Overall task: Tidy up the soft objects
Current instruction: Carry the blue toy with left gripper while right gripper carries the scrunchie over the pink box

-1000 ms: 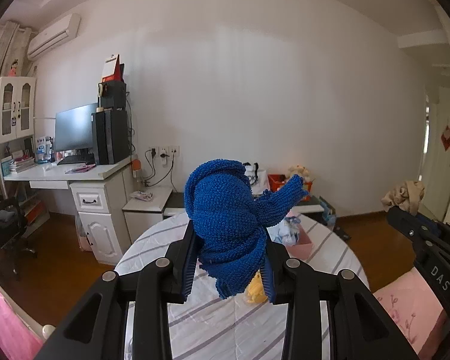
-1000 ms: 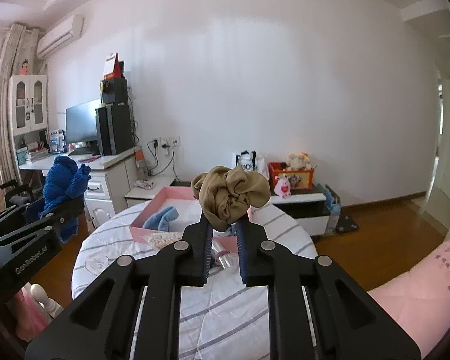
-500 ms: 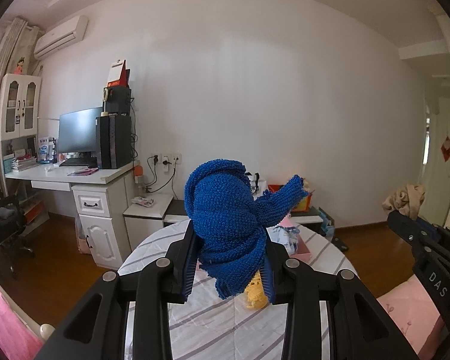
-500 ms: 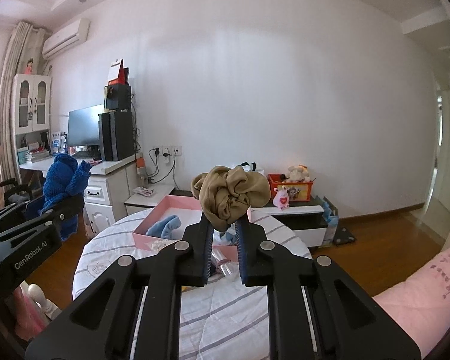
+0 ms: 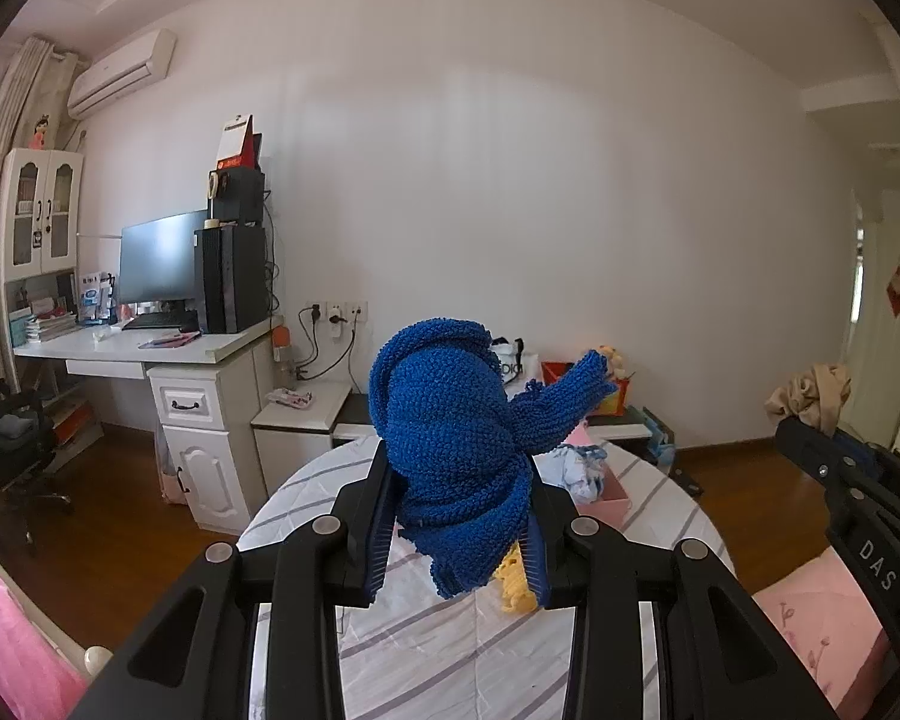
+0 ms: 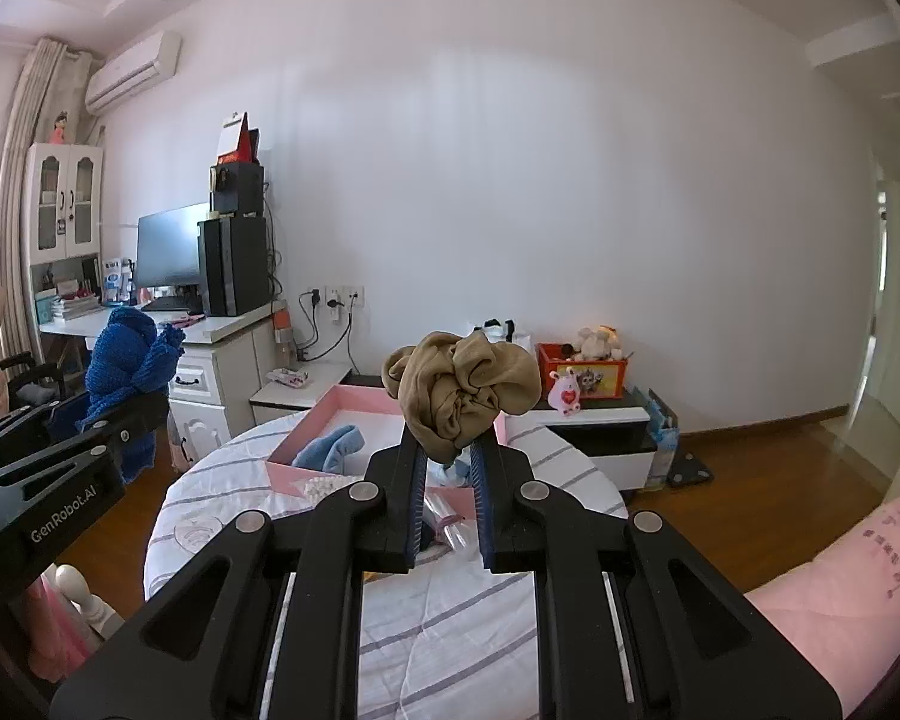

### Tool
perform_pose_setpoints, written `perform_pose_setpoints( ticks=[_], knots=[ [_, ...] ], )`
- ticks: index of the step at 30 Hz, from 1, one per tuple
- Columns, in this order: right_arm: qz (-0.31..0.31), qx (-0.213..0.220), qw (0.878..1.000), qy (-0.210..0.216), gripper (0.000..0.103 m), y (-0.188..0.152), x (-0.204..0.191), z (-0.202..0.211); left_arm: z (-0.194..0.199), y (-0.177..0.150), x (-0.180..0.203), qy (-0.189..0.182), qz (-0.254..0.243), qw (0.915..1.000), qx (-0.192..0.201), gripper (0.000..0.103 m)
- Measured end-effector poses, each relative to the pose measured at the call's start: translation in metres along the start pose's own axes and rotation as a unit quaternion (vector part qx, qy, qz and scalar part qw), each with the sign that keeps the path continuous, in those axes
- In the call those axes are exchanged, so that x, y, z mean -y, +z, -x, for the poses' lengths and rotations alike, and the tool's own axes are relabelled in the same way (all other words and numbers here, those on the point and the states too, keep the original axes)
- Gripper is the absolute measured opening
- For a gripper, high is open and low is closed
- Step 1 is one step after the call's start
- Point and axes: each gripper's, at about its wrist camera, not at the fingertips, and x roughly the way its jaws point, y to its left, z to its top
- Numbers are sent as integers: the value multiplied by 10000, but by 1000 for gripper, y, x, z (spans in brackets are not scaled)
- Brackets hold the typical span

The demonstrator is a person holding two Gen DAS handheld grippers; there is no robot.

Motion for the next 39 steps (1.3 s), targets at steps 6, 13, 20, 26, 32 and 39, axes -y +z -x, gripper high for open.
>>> perform_pose_setpoints(
  ticks=[6,13,20,26,32,39],
  knots=[
    [-5,-26,10000,-12,13,1,0,-3,-3,1,0,16,8,10000,-46,33],
    [6,-132,9999,17,13,2,-2,-12,-11,0,3,32,-12,9999,-122,33],
    [-97,-293,9995,21,13,-2,-3,-32,-34,2,1,13,27,9993,-362,33],
    [-188,-558,9983,7,13,-8,-1,-64,-70,11,3,-20,21,9980,-624,33],
    [-409,-858,9955,-9,13,-11,6,-109,-123,25,4,-56,34,9951,-991,33],
    [-439,-1136,9925,26,13,-9,5,-160,-186,58,8,-33,12,9919,-1266,33]
  ],
)
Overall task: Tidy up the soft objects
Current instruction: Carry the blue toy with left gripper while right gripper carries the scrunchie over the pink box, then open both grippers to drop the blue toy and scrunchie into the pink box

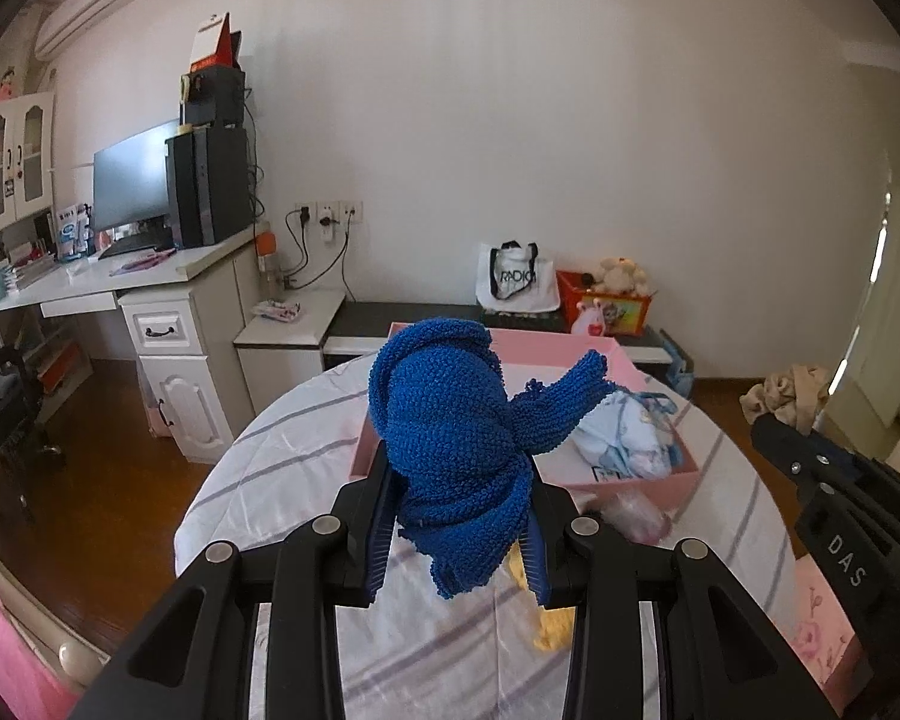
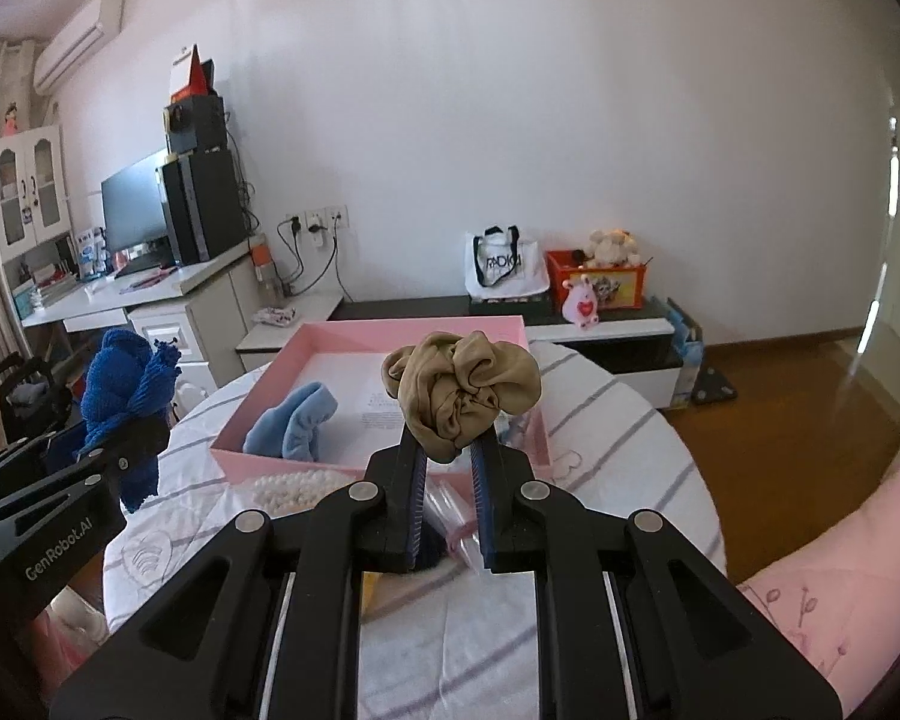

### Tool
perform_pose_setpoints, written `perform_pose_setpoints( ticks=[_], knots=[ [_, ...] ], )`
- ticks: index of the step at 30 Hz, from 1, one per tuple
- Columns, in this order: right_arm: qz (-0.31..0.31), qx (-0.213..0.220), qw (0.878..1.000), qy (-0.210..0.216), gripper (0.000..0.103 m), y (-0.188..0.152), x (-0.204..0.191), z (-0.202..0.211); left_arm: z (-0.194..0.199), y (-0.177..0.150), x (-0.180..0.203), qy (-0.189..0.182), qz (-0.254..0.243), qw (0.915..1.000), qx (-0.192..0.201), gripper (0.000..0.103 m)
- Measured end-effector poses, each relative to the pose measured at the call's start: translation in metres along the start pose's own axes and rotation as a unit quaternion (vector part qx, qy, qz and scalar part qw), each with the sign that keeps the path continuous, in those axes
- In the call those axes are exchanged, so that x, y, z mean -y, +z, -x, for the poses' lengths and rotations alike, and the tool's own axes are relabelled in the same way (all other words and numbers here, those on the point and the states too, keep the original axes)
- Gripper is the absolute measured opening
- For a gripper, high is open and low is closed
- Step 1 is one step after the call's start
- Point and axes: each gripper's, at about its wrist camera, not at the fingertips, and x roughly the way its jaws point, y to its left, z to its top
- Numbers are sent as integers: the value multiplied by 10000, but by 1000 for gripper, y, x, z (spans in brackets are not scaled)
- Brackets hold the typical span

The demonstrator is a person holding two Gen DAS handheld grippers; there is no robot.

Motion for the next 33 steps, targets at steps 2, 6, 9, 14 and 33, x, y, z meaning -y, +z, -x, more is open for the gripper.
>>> perform_pose_setpoints(
  ticks=[2,6,9,14,33],
  knots=[
    [14,-38,10000,-13,13,7,-2,-11,-15,16,1,3,1,10000,-82,33],
    [24,-128,9999,-52,13,21,-5,-30,-49,50,4,-42,-38,9997,-251,33],
    [79,-178,9998,-74,13,32,-11,-46,-76,77,4,-15,-62,9994,-343,33],
    [171,-333,9993,-58,14,45,-19,-77,-130,116,-1,-2,-105,9984,-560,33],
    [71,-1448,9886,403,19,36,-24,-193,-315,177,-6,-390,-588,9906,-1175,36]
  ],
)
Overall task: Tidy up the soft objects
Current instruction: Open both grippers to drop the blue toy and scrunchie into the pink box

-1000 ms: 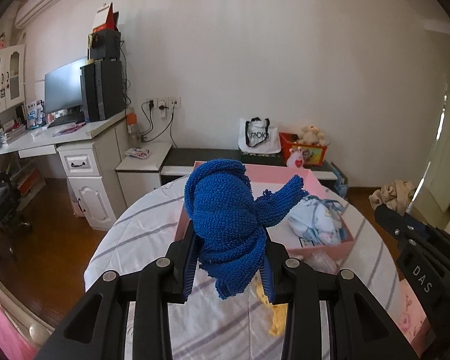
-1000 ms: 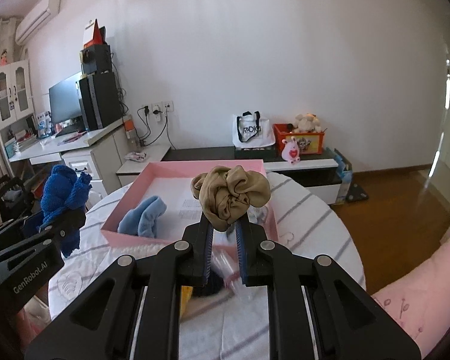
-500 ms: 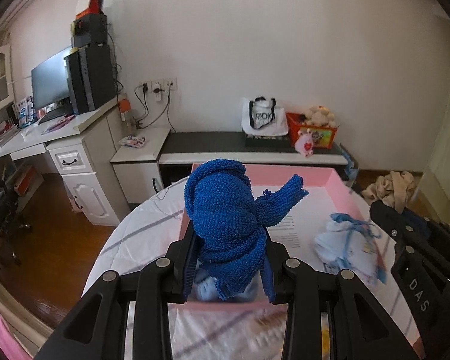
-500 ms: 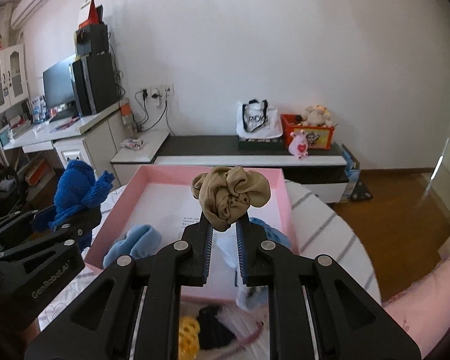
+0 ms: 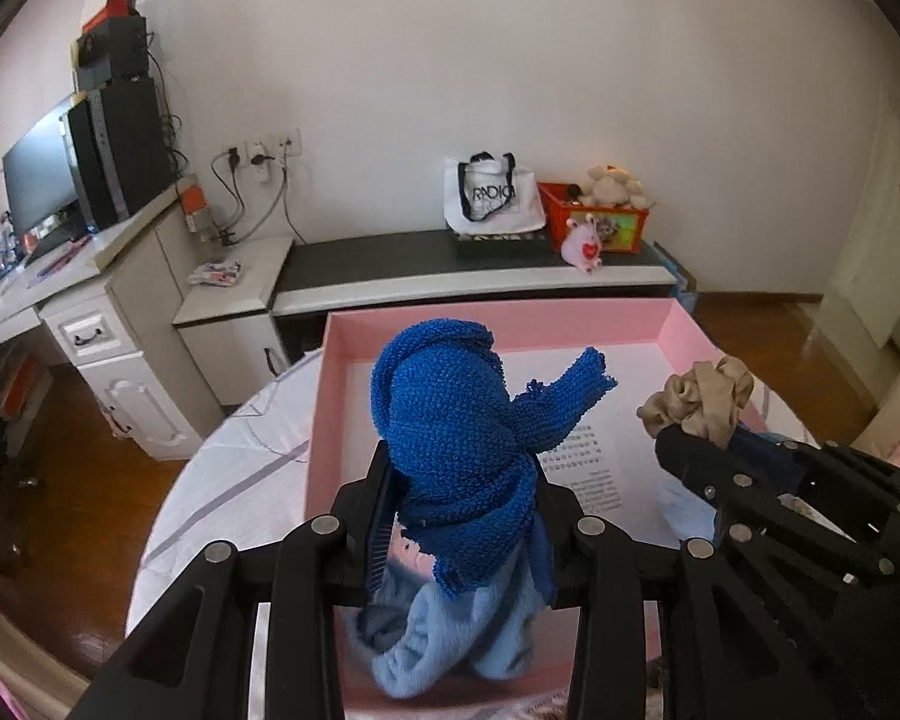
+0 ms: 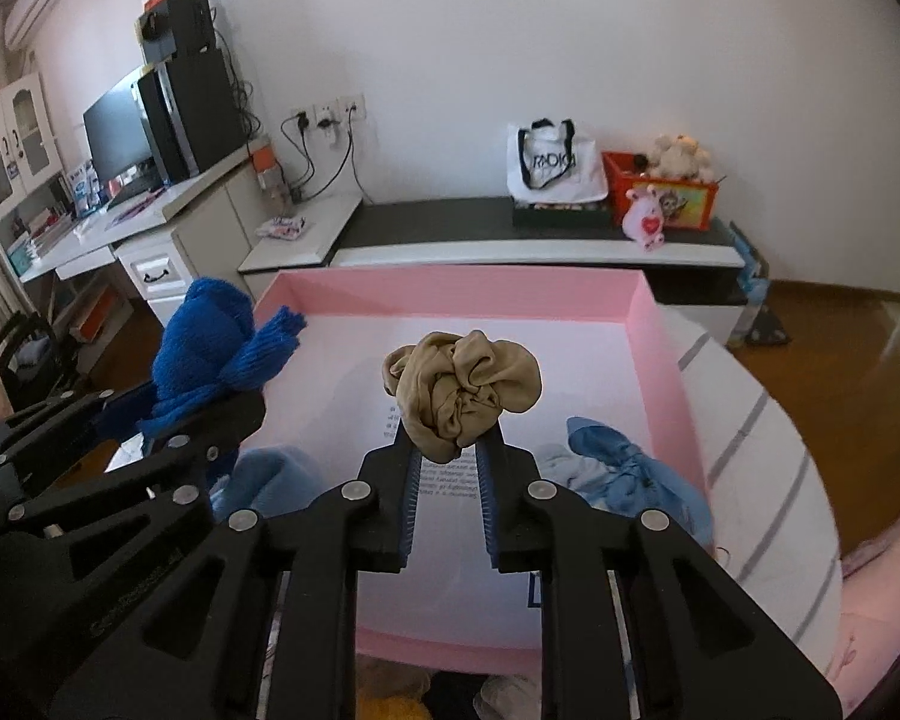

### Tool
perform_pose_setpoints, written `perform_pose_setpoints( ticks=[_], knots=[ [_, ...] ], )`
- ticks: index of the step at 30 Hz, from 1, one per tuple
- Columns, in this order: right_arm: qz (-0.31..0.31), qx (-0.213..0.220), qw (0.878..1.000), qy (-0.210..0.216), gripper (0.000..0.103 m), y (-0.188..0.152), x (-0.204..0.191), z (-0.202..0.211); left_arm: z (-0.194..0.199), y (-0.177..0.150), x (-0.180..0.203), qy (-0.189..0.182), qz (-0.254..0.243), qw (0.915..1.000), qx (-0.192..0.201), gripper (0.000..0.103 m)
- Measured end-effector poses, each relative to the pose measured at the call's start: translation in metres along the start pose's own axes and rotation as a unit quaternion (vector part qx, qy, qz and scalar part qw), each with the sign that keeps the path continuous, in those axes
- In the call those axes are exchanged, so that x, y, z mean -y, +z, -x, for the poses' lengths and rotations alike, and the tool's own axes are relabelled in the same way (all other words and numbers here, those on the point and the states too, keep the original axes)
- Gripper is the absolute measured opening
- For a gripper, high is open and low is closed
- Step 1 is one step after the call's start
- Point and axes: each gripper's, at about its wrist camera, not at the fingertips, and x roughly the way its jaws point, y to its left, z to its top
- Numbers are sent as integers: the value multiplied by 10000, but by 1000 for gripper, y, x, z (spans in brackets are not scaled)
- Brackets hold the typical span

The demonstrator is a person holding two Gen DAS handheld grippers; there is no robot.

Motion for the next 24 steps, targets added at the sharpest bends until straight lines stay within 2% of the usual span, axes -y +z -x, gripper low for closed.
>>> perform_pose_setpoints(
  ticks=[4,6,8,11,13,15,16,21,24],
  knots=[
    [35,-142,9999,25,26,-2,-1,-11,-9,-8,-17,-116,2,9999,-127,37],
    [44,-224,9997,-53,35,-3,-1,-13,-15,-3,-26,-39,14,9999,-131,41],
    [41,-179,9997,-187,44,-3,0,-11,-14,-7,-31,72,103,9999,-109,57],
    [-15,-108,9993,-353,59,-1,5,-5,-18,-6,-41,159,320,9993,-71,73],
    [-48,-30,9995,-325,67,0,7,0,-19,-10,-44,170,390,9990,-105,78],
    [-80,13,9992,-392,86,1,9,4,-16,-15,-47,212,427,9988,-92,83],
    [-81,87,9988,-484,90,1,10,7,-17,-16,-48,209,446,9987,-91,86],
    [-87,220,9980,-581,98,1,12,15,-8,-28,-44,196,463,9987,-16,90],
    [-114,199,9981,-568,99,2,14,15,1,-36,-38,291,449,9986,58,93]
  ],
)
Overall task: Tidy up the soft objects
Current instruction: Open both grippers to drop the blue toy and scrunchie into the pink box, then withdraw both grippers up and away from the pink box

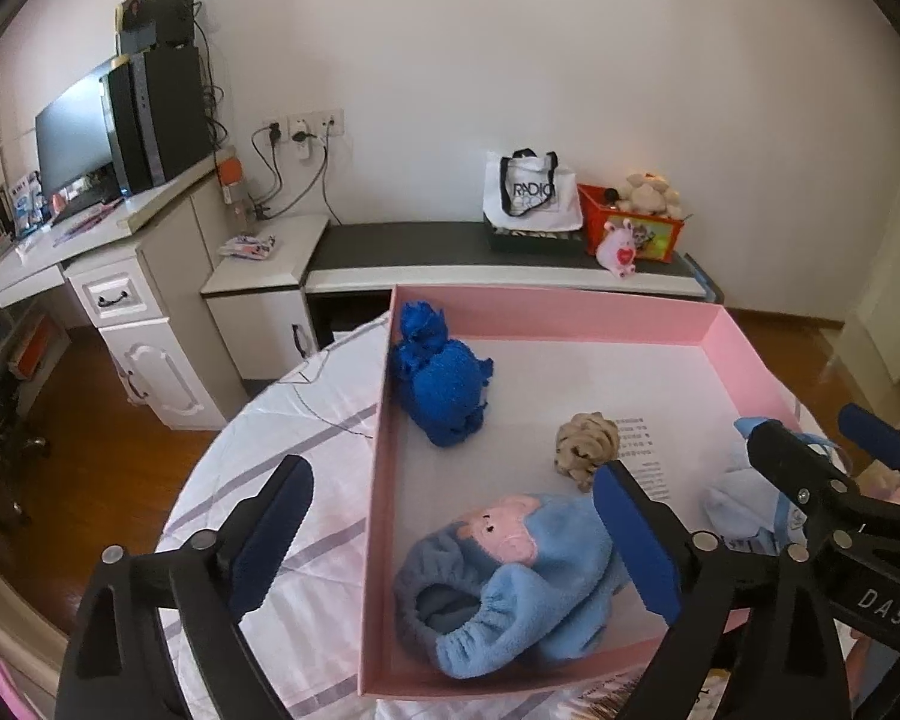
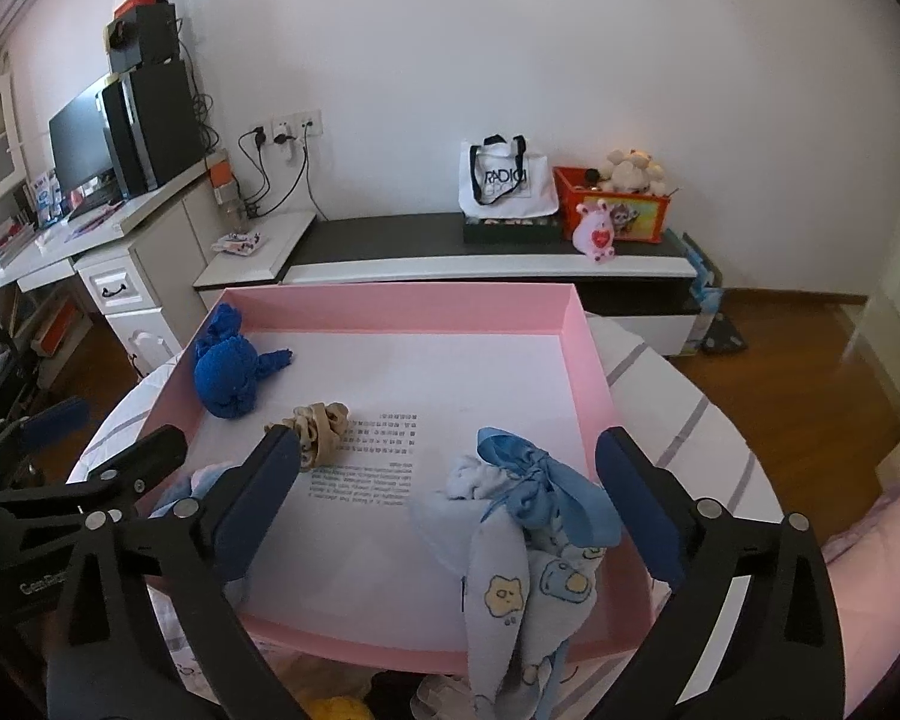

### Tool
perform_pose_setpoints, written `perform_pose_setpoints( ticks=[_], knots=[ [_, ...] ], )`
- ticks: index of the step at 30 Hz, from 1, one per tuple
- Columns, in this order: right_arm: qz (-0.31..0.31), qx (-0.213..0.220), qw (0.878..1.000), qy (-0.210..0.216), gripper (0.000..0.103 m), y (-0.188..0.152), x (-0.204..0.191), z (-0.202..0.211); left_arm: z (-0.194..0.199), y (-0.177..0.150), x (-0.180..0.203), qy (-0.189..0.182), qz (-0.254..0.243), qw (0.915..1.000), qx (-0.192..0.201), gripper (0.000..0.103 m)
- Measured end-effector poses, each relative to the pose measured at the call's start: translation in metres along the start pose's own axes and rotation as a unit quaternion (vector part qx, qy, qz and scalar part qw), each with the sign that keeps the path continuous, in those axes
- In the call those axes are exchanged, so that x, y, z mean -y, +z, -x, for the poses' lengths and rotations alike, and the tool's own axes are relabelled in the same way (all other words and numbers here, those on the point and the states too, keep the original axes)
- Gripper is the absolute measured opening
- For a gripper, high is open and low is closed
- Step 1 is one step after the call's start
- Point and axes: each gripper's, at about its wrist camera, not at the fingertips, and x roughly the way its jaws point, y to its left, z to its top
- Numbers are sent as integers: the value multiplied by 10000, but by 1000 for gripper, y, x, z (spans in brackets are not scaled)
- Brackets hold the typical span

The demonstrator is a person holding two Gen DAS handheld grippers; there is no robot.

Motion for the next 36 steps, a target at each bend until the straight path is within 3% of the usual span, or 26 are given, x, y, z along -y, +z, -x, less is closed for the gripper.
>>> perform_pose_setpoints(
  ticks=[19,36],
  knots=[
    [-53,-128,9999,41,100,-2,1,2,34,-17,7,63,-10,10000,15,98],
    [71,164,9997,-137,103,-16,0,48,102,-42,11,106,134,9992,369,103]
  ],
)
